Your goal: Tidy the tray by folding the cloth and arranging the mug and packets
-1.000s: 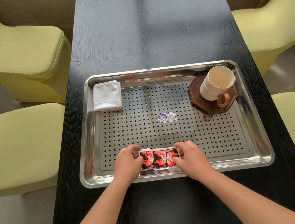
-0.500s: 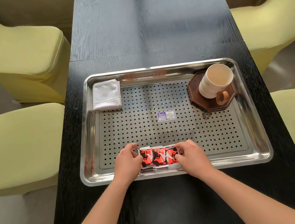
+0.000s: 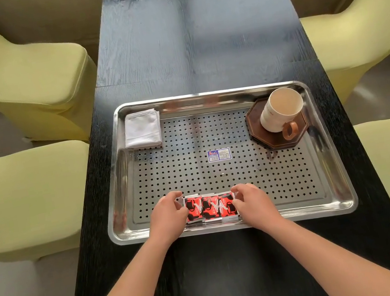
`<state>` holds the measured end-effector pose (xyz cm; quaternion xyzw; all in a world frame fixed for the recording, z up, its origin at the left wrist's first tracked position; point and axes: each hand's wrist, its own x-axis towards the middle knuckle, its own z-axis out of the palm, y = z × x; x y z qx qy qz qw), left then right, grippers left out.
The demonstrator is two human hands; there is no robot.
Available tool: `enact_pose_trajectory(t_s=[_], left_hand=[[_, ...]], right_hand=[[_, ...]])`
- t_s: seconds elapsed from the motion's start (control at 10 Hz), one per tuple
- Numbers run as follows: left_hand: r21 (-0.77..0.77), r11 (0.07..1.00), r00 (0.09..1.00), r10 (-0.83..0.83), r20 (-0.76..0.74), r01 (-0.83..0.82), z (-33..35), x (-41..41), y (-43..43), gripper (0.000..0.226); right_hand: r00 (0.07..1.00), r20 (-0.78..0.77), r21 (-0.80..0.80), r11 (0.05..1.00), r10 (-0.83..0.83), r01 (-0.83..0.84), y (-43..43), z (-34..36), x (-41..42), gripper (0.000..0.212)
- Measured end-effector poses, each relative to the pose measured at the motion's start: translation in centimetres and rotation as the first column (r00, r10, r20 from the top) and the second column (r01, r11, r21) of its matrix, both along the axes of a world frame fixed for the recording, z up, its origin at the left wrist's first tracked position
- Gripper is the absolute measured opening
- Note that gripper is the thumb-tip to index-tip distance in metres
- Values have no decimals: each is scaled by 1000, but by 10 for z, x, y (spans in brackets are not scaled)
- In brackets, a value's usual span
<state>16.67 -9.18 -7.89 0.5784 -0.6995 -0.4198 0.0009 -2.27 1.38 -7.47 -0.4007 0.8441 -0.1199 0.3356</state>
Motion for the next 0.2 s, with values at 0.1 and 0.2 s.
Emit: enact_pose_trajectory(t_s=[0.1,0.2], left_hand=[[0,1000,1000,-16,13,16,5,2,2,48],[-16,1000,1000,-13,7,13,8,1,1,48]], right_hand=[[1000,6,15,1000,11,-11,2,6,2,36],[1000,12,12,1000,11,-12,3,9,5,38]])
